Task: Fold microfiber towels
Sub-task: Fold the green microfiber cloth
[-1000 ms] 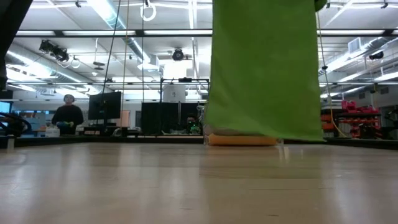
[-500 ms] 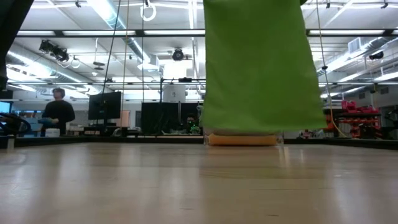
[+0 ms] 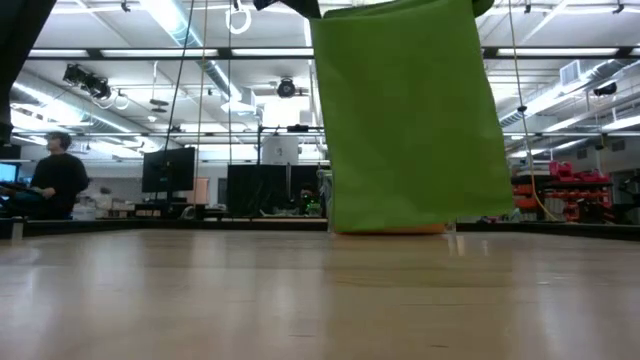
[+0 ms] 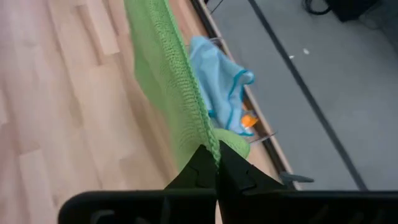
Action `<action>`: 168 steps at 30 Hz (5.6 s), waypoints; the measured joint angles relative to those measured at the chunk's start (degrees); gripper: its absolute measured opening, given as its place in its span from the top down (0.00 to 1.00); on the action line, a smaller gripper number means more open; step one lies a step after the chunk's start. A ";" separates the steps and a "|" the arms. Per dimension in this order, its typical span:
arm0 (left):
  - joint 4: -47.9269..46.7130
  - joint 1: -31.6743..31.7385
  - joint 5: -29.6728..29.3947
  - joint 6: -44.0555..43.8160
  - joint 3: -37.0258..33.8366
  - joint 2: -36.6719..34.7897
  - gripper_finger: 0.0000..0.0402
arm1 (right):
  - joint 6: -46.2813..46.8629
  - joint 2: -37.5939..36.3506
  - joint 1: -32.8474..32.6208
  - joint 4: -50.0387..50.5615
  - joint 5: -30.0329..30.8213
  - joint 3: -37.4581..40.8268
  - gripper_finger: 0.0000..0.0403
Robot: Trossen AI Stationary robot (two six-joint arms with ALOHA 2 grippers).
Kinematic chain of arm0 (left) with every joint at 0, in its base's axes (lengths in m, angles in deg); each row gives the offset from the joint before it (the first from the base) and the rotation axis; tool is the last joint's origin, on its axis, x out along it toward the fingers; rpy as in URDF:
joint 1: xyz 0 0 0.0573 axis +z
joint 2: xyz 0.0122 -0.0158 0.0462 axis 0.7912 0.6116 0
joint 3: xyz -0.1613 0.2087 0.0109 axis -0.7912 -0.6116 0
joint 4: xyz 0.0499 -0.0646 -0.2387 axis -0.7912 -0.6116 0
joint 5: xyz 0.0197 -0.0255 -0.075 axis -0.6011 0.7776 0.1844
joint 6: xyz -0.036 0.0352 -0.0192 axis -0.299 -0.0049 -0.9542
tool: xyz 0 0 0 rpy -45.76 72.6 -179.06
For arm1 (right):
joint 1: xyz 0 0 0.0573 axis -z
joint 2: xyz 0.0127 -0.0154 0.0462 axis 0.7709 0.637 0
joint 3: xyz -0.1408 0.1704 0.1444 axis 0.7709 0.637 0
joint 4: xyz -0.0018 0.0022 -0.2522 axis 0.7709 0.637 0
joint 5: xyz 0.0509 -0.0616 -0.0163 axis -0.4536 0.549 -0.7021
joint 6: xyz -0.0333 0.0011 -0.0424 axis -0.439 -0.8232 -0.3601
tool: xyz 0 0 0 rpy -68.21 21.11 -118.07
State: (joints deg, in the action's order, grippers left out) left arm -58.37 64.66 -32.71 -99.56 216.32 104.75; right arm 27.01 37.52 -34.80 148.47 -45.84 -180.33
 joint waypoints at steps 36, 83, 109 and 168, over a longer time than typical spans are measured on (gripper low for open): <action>15.69 -24.97 16.84 -27.33 -29.67 0.48 1.00 | 42.49 -21.54 -45.32 -23.28 -12.68 58.25 1.00; 41.15 -19.00 15.87 -44.66 -55.46 1.74 1.00 | 10.55 -3.73 -2.75 -40.60 -19.00 67.53 1.00; 38.95 -17.29 12.06 -46.69 -55.47 5.51 0.99 | 10.48 1.04 -0.28 -42.41 -14.63 66.40 1.00; 56.46 -22.96 15.70 -50.67 -55.49 9.21 0.93 | 3.35 13.50 3.15 -39.86 -10.02 59.15 0.99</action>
State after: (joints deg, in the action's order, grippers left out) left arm -1.91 41.70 -17.01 -150.23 160.82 113.95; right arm 30.36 51.02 -31.65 108.60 -55.86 -121.17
